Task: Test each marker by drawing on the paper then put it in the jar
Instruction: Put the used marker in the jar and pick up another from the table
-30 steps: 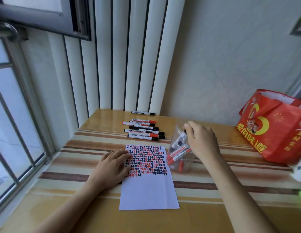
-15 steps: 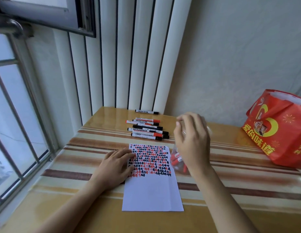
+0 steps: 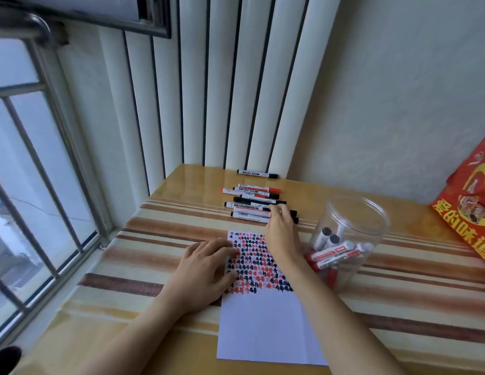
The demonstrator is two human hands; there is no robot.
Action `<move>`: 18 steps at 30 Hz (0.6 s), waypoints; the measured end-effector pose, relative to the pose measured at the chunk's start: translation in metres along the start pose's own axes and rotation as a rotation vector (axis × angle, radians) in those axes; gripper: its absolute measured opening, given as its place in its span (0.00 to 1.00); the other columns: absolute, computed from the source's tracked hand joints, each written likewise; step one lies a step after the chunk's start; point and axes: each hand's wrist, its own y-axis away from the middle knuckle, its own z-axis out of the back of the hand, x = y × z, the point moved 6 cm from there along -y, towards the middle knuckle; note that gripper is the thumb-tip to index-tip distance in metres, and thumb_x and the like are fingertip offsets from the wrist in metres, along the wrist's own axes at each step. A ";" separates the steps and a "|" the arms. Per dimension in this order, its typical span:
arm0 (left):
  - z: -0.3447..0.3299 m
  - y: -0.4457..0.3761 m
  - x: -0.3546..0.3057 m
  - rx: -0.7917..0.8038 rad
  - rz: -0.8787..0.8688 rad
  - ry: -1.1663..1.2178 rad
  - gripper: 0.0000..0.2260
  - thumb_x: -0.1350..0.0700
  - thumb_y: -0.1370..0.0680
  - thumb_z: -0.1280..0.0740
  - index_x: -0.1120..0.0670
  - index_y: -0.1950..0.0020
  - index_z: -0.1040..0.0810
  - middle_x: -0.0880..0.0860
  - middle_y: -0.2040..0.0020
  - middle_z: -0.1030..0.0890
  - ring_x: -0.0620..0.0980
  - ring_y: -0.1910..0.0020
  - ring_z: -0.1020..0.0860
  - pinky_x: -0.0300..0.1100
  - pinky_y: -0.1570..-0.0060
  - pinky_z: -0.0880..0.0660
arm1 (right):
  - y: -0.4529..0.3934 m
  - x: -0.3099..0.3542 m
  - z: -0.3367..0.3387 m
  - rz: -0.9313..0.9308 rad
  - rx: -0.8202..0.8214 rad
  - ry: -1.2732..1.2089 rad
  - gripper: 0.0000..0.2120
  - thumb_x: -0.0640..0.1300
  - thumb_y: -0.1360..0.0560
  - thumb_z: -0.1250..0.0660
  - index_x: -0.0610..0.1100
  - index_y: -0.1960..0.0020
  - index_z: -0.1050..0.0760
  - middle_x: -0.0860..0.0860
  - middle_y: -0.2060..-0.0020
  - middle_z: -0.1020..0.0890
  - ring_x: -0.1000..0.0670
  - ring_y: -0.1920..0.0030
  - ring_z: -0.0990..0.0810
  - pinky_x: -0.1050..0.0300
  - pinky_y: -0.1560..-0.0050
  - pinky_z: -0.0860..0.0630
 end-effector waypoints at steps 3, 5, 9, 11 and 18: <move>0.000 -0.001 0.002 0.005 0.002 0.001 0.24 0.33 0.21 0.46 0.37 0.27 0.33 0.37 0.27 0.35 0.39 0.26 0.39 0.45 0.25 0.49 | 0.001 -0.005 -0.004 -0.017 -0.035 0.000 0.17 0.29 0.21 0.34 0.36 0.33 0.25 0.44 0.39 0.22 0.47 0.54 0.18 0.55 0.61 0.18; 0.000 -0.001 0.002 0.004 0.000 0.004 0.24 0.33 0.22 0.46 0.37 0.27 0.32 0.37 0.27 0.35 0.39 0.26 0.39 0.46 0.26 0.48 | 0.003 -0.003 -0.002 -0.003 -0.048 -0.003 0.14 0.28 0.21 0.34 0.36 0.37 0.24 0.44 0.42 0.22 0.47 0.56 0.19 0.56 0.63 0.20; 0.001 -0.001 0.001 0.002 -0.004 0.015 0.24 0.33 0.22 0.46 0.38 0.28 0.32 0.38 0.28 0.33 0.40 0.27 0.38 0.46 0.26 0.47 | 0.009 0.002 0.015 -0.002 -0.078 0.023 0.08 0.35 0.19 0.32 0.37 0.40 0.22 0.45 0.41 0.25 0.48 0.58 0.19 0.56 0.64 0.20; 0.001 -0.002 0.001 -0.001 -0.008 0.021 0.24 0.33 0.22 0.45 0.38 0.28 0.31 0.38 0.28 0.33 0.40 0.27 0.37 0.47 0.26 0.47 | 0.019 0.007 0.029 0.004 -0.113 0.012 0.07 0.41 0.18 0.31 0.39 0.42 0.21 0.46 0.42 0.25 0.48 0.61 0.20 0.55 0.65 0.20; 0.009 0.000 -0.007 -0.038 -0.023 0.106 0.24 0.33 0.23 0.44 0.38 0.29 0.30 0.41 0.26 0.37 0.43 0.26 0.40 0.51 0.27 0.43 | 0.092 0.021 0.052 -0.031 0.006 -0.506 0.04 0.44 0.20 0.30 0.47 0.51 0.25 0.54 0.67 0.23 0.54 0.67 0.24 0.61 0.68 0.28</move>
